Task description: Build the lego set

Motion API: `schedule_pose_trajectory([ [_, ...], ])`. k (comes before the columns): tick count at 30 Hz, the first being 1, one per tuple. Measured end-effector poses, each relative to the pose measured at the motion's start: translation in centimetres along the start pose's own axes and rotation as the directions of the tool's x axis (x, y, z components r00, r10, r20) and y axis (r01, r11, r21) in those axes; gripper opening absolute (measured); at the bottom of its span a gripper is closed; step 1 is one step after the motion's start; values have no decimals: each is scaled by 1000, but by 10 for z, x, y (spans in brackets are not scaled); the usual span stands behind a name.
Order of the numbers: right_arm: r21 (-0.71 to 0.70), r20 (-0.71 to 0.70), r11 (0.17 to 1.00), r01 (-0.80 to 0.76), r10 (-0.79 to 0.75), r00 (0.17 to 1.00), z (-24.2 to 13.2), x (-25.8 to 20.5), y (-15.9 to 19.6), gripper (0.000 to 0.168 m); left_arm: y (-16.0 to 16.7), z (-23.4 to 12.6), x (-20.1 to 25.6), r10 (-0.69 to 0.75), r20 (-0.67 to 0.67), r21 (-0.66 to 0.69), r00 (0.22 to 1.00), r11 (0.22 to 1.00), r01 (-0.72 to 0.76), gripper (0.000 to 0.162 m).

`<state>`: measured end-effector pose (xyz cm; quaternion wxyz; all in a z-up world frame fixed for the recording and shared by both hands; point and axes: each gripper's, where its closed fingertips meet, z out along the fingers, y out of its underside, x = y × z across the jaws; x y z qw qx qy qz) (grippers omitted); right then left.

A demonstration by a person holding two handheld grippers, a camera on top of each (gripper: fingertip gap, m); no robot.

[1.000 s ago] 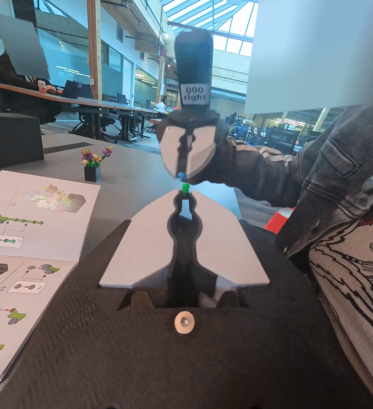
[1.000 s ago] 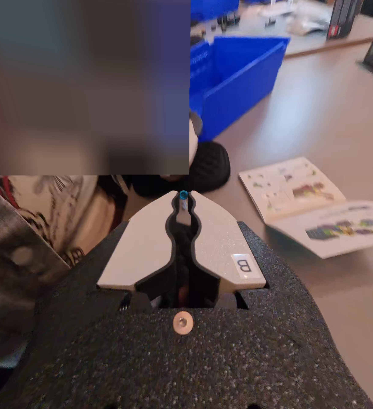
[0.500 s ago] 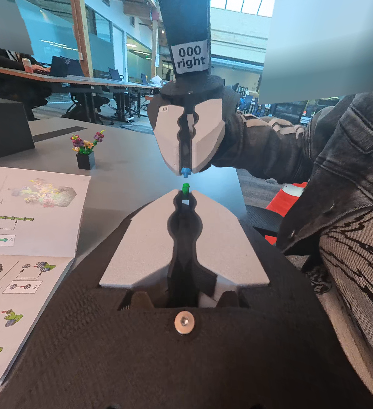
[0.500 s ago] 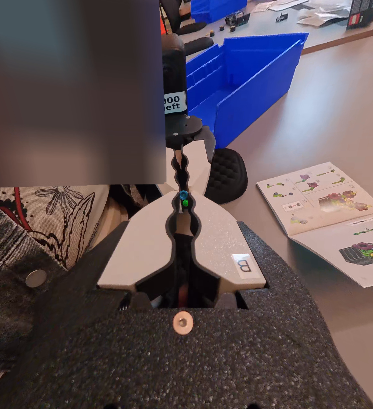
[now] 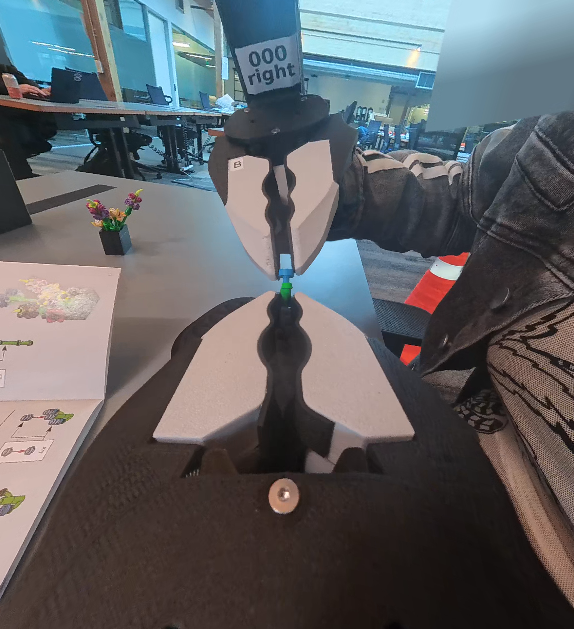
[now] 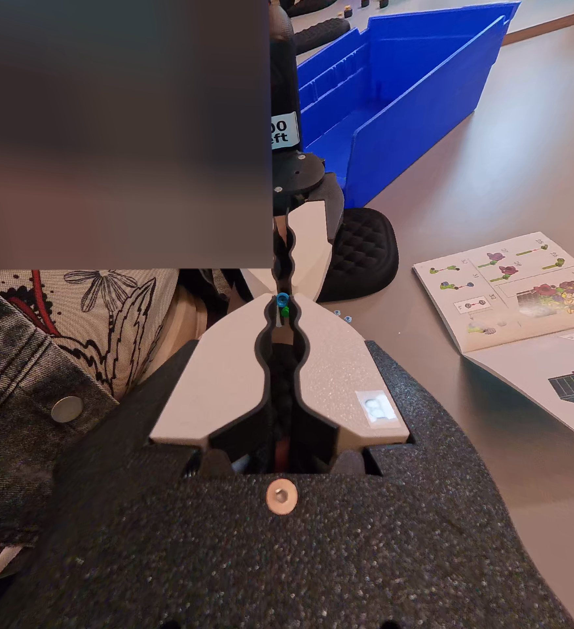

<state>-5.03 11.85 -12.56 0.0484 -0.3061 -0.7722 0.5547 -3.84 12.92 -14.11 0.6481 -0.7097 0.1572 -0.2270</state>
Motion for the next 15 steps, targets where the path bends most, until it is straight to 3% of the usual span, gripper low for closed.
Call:
schedule_pose_trajectory([
  [15, -80, 0, 997, 12, -12, 1000, 2, -3, 16, 7, 14, 7, 4, 27, -15, -106, 1000, 994, -28, 5],
])
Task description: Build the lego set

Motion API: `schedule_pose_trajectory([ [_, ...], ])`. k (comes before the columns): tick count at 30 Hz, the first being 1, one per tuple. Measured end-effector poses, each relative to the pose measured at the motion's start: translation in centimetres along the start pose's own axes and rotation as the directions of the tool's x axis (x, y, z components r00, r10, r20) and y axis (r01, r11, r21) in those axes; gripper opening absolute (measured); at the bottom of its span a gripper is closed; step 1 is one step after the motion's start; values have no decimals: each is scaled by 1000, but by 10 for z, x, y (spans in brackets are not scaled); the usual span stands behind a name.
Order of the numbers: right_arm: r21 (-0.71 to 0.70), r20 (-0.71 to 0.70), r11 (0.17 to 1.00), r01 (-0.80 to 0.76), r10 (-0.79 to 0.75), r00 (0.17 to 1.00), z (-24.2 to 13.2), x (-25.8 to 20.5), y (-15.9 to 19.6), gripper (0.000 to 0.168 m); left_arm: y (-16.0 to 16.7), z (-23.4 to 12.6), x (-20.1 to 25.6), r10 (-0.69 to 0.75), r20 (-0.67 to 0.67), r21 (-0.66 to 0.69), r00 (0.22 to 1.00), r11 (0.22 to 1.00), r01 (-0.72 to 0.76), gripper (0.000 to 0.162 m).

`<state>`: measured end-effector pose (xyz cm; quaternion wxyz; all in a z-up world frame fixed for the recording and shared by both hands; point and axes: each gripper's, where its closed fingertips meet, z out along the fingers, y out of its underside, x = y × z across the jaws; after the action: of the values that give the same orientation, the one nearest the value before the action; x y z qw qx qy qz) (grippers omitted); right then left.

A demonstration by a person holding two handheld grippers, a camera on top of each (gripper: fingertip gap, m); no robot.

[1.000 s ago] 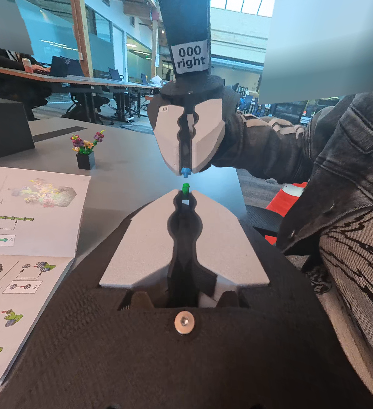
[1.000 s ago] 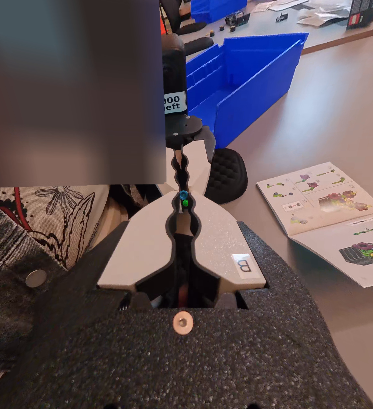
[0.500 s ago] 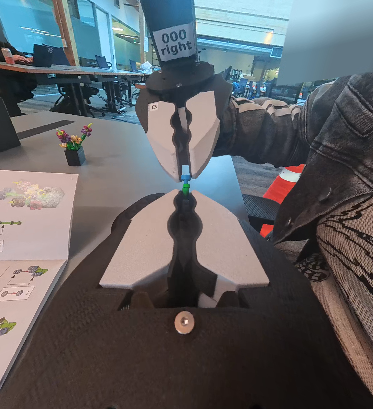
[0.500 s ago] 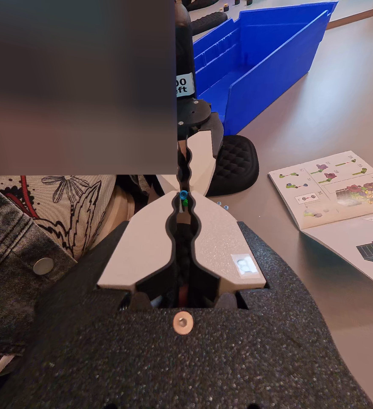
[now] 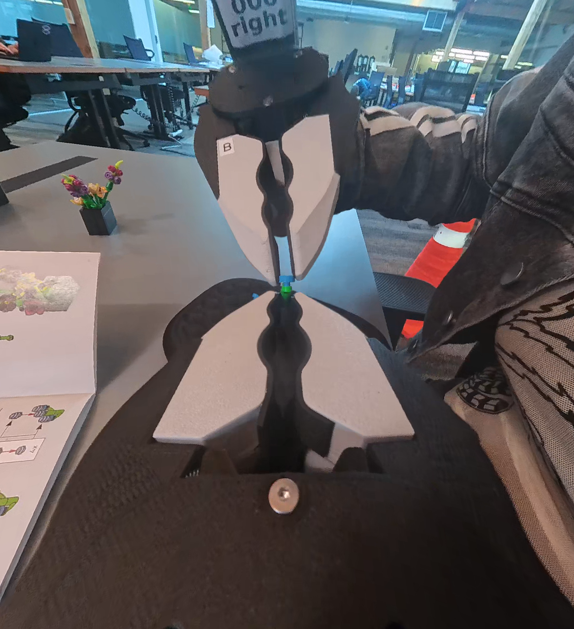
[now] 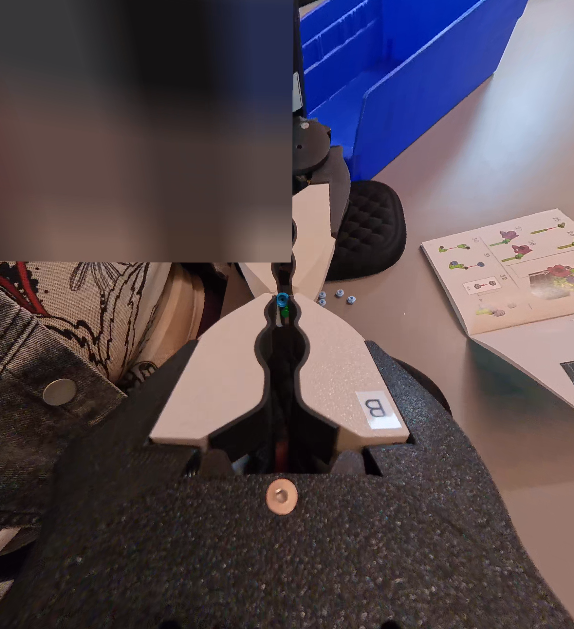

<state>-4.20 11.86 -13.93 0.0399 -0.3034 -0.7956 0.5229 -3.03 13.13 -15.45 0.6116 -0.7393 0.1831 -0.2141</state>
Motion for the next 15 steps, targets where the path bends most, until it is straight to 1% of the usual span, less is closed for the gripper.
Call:
schedule_pose_trajectory([
  [4, -26, -8, 1000, -17, 16, 1000, 1, 0, 6, 6, 5, 3, 0, 3, 2, -38, 1000, 999, -3, 5],
  [11, -164, -67, 984, -73, 63, 996, 2, 2, 22, 7, 19, 11, 1, 18, 7, -150, 1000, 989, -17, 5],
  [15, -185, -98, 978, -96, 79, 992, 3, 2, 25, 7, 21, 12, 0, 13, 11, -169, 1000, 986, -11, 5],
])
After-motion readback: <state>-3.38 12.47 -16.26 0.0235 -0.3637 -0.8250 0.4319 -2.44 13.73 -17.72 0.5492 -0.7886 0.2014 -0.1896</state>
